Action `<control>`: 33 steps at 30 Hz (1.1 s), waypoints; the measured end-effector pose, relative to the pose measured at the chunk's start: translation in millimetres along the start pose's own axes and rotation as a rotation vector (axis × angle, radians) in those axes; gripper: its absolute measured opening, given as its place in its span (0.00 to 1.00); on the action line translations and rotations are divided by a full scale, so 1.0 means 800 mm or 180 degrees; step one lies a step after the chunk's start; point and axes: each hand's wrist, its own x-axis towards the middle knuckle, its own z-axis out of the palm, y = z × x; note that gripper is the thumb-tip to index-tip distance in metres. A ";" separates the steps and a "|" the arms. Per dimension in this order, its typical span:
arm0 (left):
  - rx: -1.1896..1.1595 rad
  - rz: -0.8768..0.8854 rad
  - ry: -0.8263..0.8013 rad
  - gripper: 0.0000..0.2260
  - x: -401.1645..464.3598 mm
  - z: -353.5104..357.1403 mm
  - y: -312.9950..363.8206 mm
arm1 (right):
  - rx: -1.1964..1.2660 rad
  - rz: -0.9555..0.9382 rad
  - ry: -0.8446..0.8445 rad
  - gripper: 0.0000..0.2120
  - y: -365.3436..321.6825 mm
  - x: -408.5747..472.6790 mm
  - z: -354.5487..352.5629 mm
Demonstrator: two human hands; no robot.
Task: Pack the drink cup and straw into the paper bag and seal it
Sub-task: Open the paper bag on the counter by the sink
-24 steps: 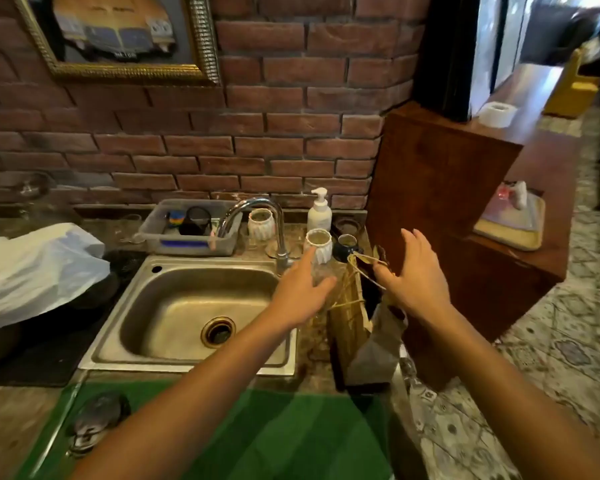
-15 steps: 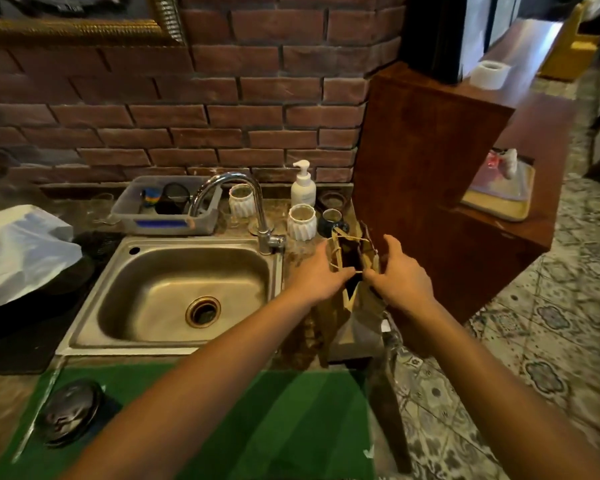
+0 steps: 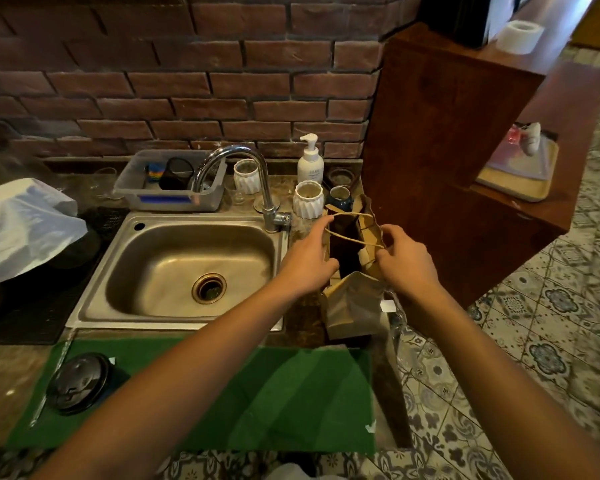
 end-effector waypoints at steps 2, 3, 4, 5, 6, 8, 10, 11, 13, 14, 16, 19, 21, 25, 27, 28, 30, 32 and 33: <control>-0.0115 0.0081 -0.0042 0.38 -0.015 -0.015 0.005 | 0.0129 0.0018 -0.0085 0.27 -0.001 -0.013 -0.010; -0.0193 0.0101 -0.0075 0.39 -0.024 -0.021 0.005 | 0.0184 0.0027 -0.0134 0.27 0.000 -0.022 -0.015; -0.0239 0.0103 -0.0107 0.40 -0.035 -0.025 0.005 | 0.0233 0.0044 -0.0189 0.27 0.001 -0.034 -0.019; -0.0259 0.0104 -0.0130 0.41 -0.046 -0.026 0.003 | 0.0267 0.0051 -0.0235 0.27 0.002 -0.047 -0.021; -0.0282 0.0097 -0.0140 0.42 -0.058 -0.027 0.001 | 0.0267 0.0051 -0.0271 0.28 0.003 -0.060 -0.022; -0.0338 0.0063 -0.0160 0.42 -0.082 -0.023 -0.006 | 0.0202 0.0034 -0.0306 0.29 0.007 -0.085 -0.017; -0.0348 -0.0007 -0.0201 0.42 -0.101 -0.015 -0.014 | 0.0163 0.0052 -0.0366 0.29 0.015 -0.105 -0.005; -0.0354 -0.0052 -0.0218 0.42 -0.109 -0.010 -0.018 | 0.0159 0.0086 -0.0414 0.29 0.019 -0.113 0.002; -0.0404 -0.0164 -0.0206 0.41 -0.119 -0.002 -0.027 | 0.0129 0.0148 -0.0492 0.29 0.026 -0.127 0.014; -0.0435 -0.0221 -0.0187 0.41 -0.122 0.001 -0.031 | 0.0080 0.0154 -0.0516 0.29 0.027 -0.132 0.018; -0.0473 -0.0293 -0.0149 0.39 -0.128 0.005 -0.036 | 0.0023 0.0141 -0.0501 0.29 0.027 -0.141 0.024; -0.0373 -0.0280 -0.0127 0.34 -0.136 0.008 -0.037 | 0.0023 0.0133 -0.0431 0.31 0.022 -0.146 0.024; -0.0238 -0.0233 -0.0084 0.32 -0.141 0.008 -0.037 | -0.0126 0.0095 -0.0453 0.33 0.015 -0.150 0.020; -0.0171 -0.0132 0.0047 0.29 -0.147 -0.017 -0.040 | -0.0647 -0.0220 -0.0303 0.35 -0.012 -0.162 0.001; -0.0148 -0.0086 0.0250 0.27 -0.150 -0.042 -0.049 | -0.0906 -0.0523 0.0090 0.34 -0.033 -0.167 -0.010; -0.0155 -0.0063 0.0381 0.26 -0.153 -0.057 -0.056 | -0.0956 -0.0676 0.0242 0.34 -0.047 -0.169 -0.013; -0.0190 -0.0031 0.0677 0.24 -0.162 -0.085 -0.076 | -0.0914 -0.1042 0.0352 0.32 -0.078 -0.174 -0.013; -0.0240 -0.0053 0.0900 0.23 -0.176 -0.112 -0.101 | -0.0873 -0.1365 0.0285 0.31 -0.112 -0.180 -0.003; -0.0250 -0.0079 0.0983 0.23 -0.185 -0.125 -0.115 | -0.0865 -0.1482 0.0182 0.31 -0.129 -0.183 0.006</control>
